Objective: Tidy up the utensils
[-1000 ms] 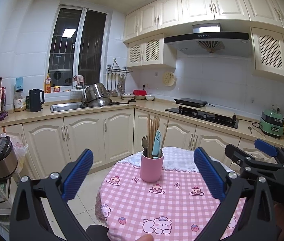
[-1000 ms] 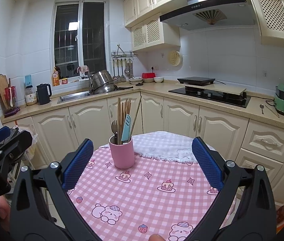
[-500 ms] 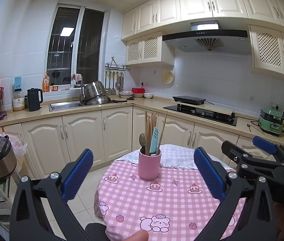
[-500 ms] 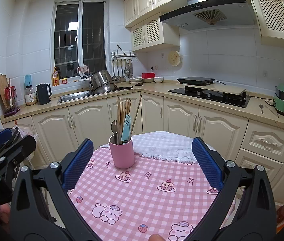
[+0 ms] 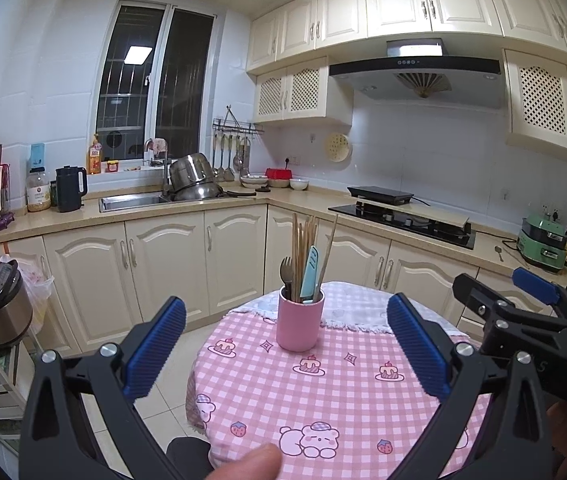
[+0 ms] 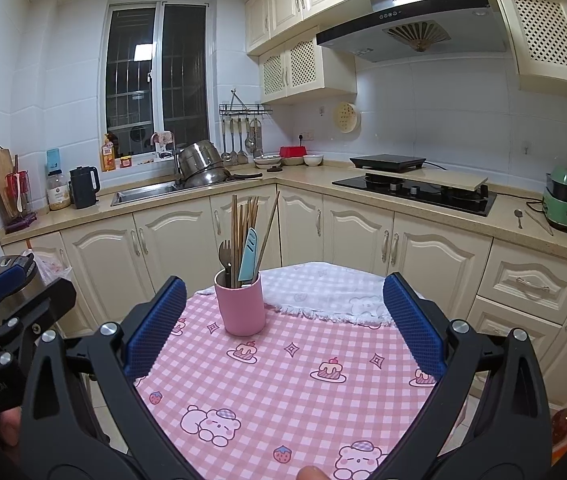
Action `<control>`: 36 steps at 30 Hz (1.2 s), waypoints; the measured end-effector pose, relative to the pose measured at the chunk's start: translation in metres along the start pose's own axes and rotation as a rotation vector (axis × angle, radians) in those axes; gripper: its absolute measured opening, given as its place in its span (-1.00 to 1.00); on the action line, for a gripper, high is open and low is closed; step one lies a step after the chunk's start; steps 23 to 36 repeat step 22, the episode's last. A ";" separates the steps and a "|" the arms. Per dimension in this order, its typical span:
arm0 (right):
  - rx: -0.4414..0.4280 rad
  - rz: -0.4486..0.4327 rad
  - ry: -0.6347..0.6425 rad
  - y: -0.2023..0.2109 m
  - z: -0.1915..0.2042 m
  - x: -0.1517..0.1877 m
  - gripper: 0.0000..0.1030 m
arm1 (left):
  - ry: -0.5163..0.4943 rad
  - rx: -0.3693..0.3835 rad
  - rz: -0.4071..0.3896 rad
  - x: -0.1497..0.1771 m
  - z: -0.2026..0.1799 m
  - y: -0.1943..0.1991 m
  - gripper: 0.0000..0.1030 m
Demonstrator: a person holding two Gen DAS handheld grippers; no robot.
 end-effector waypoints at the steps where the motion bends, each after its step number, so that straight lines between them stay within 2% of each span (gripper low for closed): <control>1: 0.001 -0.001 -0.001 0.000 0.000 0.000 0.88 | -0.001 -0.005 -0.005 -0.001 0.000 0.001 0.91; 4: 0.000 -0.001 -0.004 0.001 -0.001 0.000 0.88 | -0.005 -0.025 -0.021 -0.003 0.002 0.003 0.91; 12: -0.001 0.004 -0.008 0.001 0.001 0.002 0.88 | 0.002 -0.022 -0.036 -0.003 0.001 0.005 0.91; 22: 0.000 0.005 -0.009 -0.001 0.002 0.004 0.88 | 0.006 -0.026 -0.006 -0.001 0.002 -0.001 0.91; 36: 0.000 0.005 -0.009 -0.001 0.002 0.004 0.88 | 0.006 -0.026 -0.006 -0.001 0.002 -0.001 0.91</control>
Point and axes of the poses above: each gripper's, at about its wrist camera, not at the fingertips, and y roughly against the way its jaws point, z to its left, x to its underside, the point moved 10 cm from there along -y, roughly the way its jaws point, and after that the axes turned 1 degree about z, right-handed, at the moved point
